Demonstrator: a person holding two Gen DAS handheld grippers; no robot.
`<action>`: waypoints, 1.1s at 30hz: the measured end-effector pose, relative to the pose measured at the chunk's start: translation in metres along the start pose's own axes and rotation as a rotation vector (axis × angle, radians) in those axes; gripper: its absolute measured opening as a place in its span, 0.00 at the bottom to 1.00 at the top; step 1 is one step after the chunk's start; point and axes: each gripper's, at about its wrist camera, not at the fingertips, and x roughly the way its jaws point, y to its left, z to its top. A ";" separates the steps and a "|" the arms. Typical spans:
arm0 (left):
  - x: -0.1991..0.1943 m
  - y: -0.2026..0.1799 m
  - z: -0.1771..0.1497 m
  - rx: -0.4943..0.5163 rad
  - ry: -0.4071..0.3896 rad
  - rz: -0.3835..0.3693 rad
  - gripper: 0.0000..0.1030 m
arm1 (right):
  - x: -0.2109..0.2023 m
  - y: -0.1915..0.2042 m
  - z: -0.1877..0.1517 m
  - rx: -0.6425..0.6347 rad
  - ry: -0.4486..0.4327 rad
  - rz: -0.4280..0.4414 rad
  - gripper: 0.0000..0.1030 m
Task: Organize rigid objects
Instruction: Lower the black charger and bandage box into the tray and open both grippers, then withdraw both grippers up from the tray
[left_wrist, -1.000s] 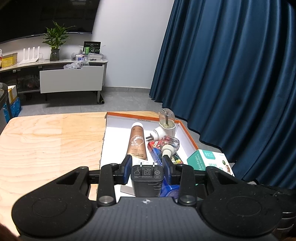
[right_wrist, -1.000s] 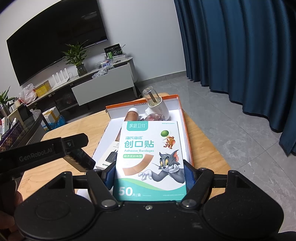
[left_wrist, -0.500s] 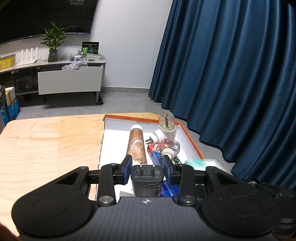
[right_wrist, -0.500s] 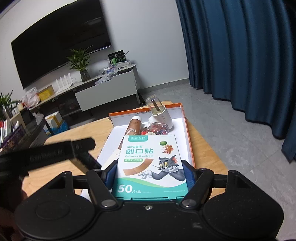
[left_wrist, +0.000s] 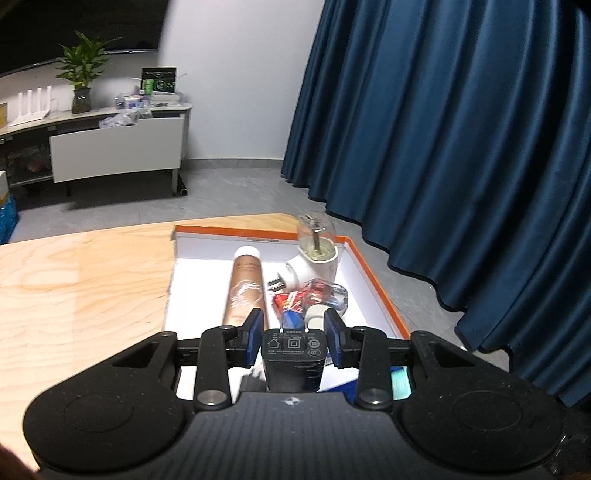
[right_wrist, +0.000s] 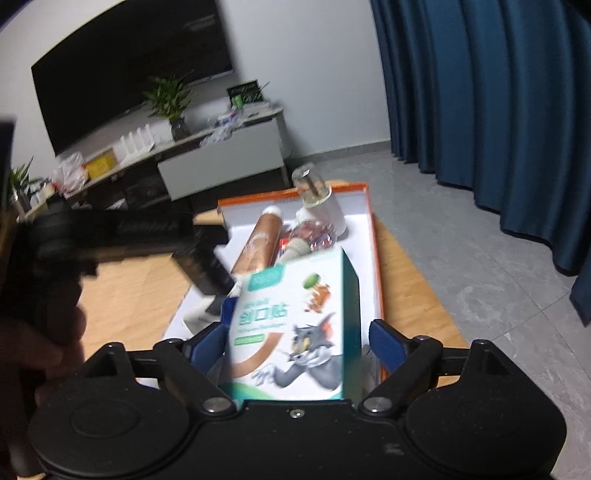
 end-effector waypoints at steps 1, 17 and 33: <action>0.004 -0.001 0.001 0.002 0.003 -0.001 0.35 | 0.005 0.002 -0.001 -0.011 0.006 -0.004 0.97; 0.038 0.001 0.004 0.009 0.097 -0.038 0.51 | 0.000 -0.009 0.000 -0.007 -0.009 0.035 0.99; -0.039 0.008 0.014 -0.015 0.003 0.049 0.93 | -0.069 -0.018 0.009 0.031 -0.235 0.013 0.99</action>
